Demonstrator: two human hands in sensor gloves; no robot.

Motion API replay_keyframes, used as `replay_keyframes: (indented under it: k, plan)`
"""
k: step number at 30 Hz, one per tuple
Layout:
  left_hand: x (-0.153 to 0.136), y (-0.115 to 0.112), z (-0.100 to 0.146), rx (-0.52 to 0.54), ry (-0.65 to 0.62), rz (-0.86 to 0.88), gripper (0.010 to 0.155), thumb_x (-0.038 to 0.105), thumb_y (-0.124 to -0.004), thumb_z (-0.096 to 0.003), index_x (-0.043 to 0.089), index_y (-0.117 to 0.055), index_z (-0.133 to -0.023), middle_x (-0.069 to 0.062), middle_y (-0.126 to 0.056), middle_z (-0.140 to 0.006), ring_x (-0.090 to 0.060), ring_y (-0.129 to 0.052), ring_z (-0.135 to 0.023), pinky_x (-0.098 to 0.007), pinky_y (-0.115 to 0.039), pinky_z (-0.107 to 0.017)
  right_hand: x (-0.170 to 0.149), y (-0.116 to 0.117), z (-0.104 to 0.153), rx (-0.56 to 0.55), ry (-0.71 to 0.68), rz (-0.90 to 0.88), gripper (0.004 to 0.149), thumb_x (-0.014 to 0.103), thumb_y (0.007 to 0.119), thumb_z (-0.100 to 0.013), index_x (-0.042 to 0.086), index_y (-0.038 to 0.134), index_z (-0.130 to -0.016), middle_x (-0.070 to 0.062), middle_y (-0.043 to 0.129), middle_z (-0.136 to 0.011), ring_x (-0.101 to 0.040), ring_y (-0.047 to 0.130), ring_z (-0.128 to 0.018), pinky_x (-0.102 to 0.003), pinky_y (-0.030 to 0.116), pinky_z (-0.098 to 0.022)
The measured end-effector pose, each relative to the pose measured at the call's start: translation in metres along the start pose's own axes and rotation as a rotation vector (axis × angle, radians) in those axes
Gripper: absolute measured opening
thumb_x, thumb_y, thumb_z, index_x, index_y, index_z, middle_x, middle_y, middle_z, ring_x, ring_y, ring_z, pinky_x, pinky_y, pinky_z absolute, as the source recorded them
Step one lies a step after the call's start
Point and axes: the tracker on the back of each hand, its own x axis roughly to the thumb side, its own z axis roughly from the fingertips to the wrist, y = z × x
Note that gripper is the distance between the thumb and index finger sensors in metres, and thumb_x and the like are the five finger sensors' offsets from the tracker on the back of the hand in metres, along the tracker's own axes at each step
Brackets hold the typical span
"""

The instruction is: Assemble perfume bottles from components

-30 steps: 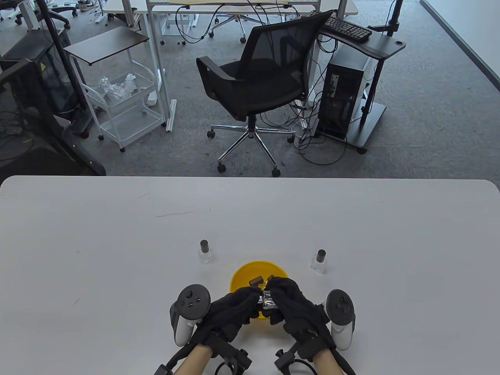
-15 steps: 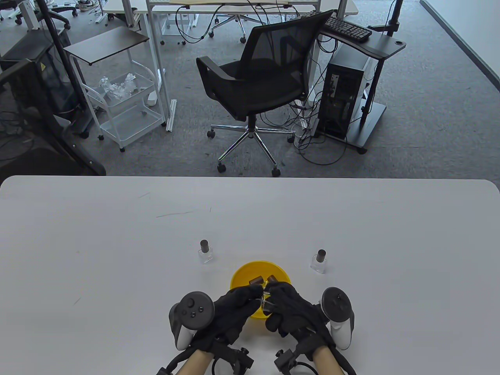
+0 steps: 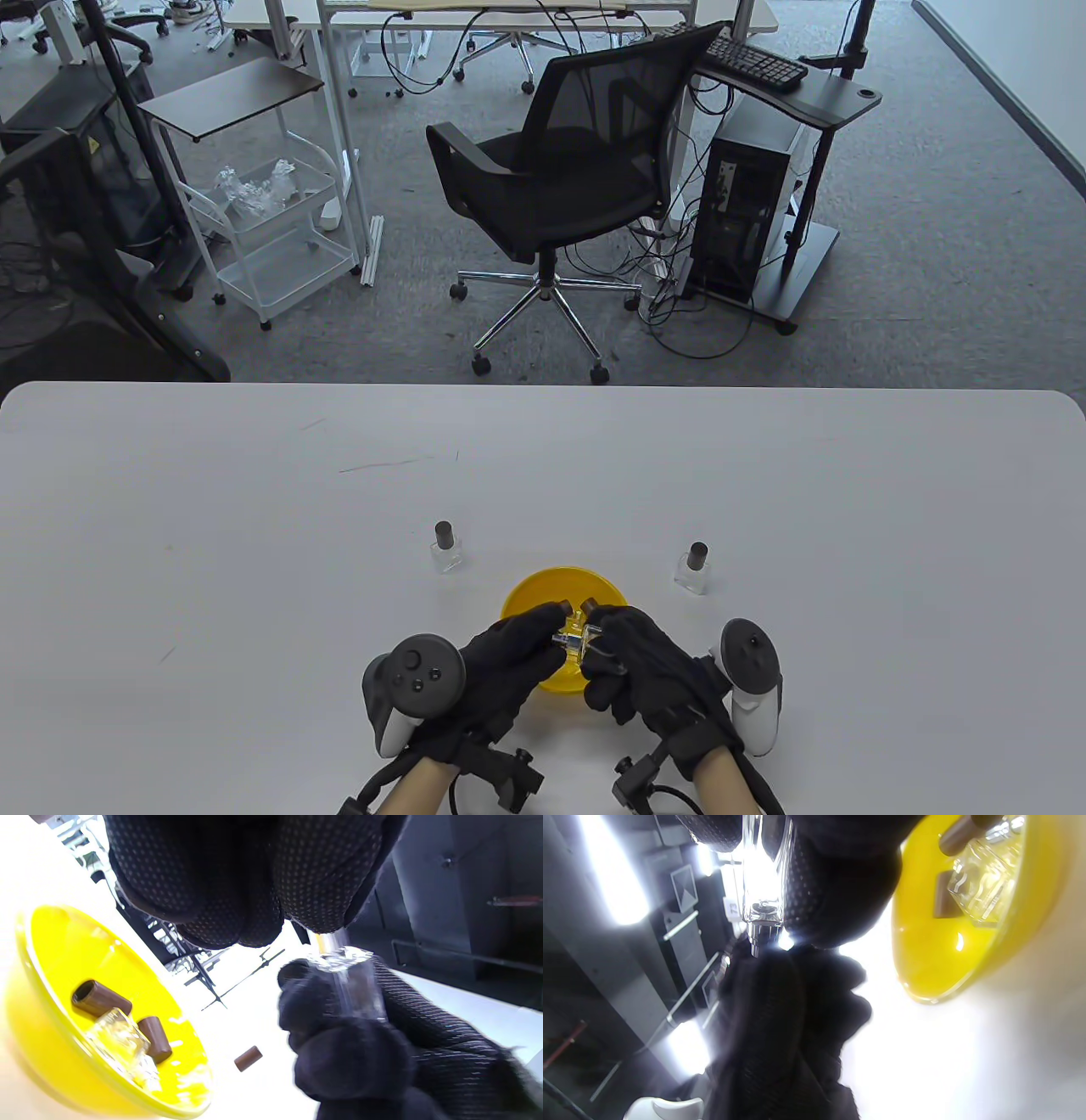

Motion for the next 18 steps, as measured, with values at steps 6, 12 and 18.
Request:
replay_keyframes:
  k: [6, 12, 18]
  plan:
    - [0.004, 0.005, -0.003, 0.030, 0.027, -0.238, 0.052, 0.035, -0.086, -0.0486, 0.028, -0.077, -0.100, -0.003, -0.091, -0.088, -0.031, -0.091, -0.076, -0.042, -0.081, -0.057, 0.009, -0.016, 0.003, -0.058, -0.039, -0.048, 0.048, 0.036, 0.056, -0.069, 0.003, 0.054, -0.104, -0.015, 0.084, -0.078, -0.026, 0.097, -0.042, -0.020, 0.084, -0.022]
    - [0.004, -0.006, -0.015, 0.001, 0.071, -0.482, 0.051, 0.035, -0.084, -0.0498, 0.029, -0.077, -0.100, -0.003, -0.085, -0.097, -0.034, -0.077, -0.092, -0.047, -0.069, -0.069, 0.014, -0.031, 0.007, -0.125, -0.063, -0.051, 0.048, 0.036, 0.056, -0.069, 0.003, 0.053, -0.104, -0.015, 0.084, -0.079, -0.026, 0.097, -0.043, -0.020, 0.084, -0.022]
    - [0.006, -0.026, -0.036, -0.127, 0.155, -0.633, 0.053, 0.033, -0.084, -0.0505, 0.034, -0.073, -0.102, 0.001, -0.080, -0.104, -0.034, -0.064, -0.102, -0.051, -0.056, -0.077, 0.015, -0.039, 0.009, -0.146, -0.068, -0.097, 0.048, 0.036, 0.055, -0.070, 0.003, 0.052, -0.105, -0.015, 0.083, -0.080, -0.025, 0.096, -0.044, -0.020, 0.084, -0.024]
